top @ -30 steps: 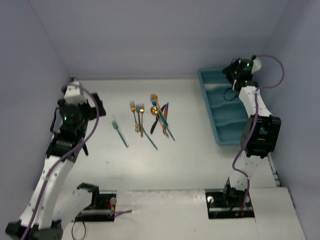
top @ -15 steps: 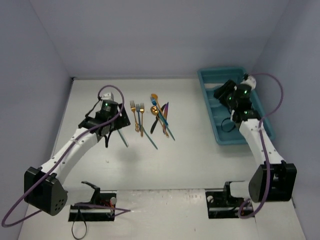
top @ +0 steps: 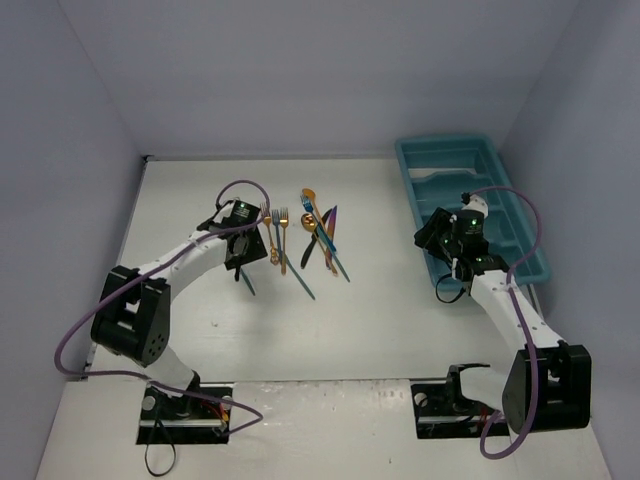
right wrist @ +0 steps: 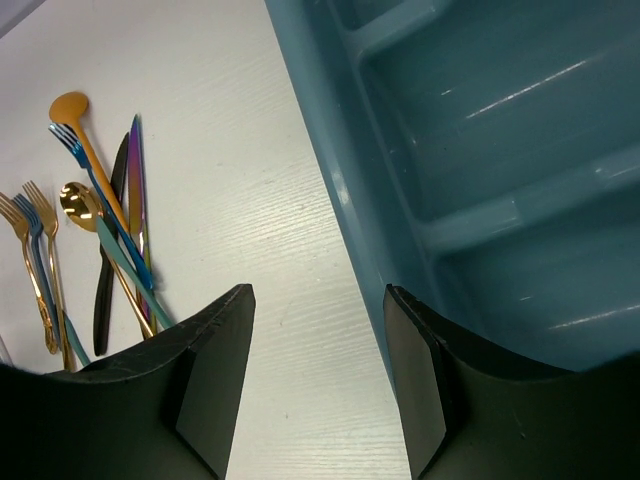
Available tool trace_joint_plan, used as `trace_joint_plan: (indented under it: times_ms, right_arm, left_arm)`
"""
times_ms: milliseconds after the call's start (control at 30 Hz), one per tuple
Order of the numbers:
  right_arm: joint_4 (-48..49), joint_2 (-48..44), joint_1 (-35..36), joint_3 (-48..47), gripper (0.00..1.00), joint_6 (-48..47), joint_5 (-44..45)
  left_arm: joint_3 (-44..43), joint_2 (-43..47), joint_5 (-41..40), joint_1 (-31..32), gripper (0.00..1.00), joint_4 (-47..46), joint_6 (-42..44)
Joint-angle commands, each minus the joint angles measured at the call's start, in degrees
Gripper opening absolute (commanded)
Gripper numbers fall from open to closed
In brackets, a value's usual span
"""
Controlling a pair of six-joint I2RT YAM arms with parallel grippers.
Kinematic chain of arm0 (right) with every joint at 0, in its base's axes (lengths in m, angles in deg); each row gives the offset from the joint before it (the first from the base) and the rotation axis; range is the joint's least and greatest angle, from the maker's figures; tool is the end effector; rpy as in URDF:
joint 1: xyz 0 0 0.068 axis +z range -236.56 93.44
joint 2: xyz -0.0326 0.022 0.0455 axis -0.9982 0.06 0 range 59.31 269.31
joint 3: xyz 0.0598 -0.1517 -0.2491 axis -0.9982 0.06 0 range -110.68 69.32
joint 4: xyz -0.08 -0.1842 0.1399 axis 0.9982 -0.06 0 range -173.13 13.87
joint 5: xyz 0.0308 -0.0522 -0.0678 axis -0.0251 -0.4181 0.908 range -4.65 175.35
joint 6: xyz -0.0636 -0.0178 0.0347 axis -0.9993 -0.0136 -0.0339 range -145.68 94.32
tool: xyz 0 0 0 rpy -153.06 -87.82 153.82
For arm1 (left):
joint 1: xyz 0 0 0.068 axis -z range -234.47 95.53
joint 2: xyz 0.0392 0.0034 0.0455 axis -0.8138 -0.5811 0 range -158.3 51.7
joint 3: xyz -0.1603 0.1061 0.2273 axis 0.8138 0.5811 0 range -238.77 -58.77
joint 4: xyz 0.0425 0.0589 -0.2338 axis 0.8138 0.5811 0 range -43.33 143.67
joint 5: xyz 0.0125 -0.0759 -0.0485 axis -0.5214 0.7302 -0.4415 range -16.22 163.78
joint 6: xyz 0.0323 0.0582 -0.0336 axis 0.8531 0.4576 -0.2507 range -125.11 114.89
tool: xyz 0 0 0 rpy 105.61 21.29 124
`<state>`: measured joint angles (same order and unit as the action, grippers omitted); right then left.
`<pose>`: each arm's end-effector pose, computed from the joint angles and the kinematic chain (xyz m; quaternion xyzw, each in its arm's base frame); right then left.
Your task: Sort the eating utensils into containers
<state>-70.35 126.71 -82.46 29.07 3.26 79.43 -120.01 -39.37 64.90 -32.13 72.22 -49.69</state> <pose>0.2639 0.0254 0.2810 0.1489 0.8118 0.2010 0.5276 0.3085 -0.1164 0.2303 -0.2062 0.9295 -0.1020 0.2882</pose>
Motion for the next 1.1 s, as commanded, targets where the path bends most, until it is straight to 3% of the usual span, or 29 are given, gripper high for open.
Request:
trace_joint_plan:
  times_ms: [0,1067]
  right_arm:
    - [3.71,-1.82,-0.23,-0.61,0.52,-1.43,-0.86]
    - [3.71,0.23,-0.14,-0.65,0.52,-1.17,-1.37]
  left_arm:
    - [-4.82,-2.4,-1.38,-2.23,0.51,-1.07,-0.25]
    - [-7.54,-10.56,0.19,-4.41,0.47,-3.11,0.14]
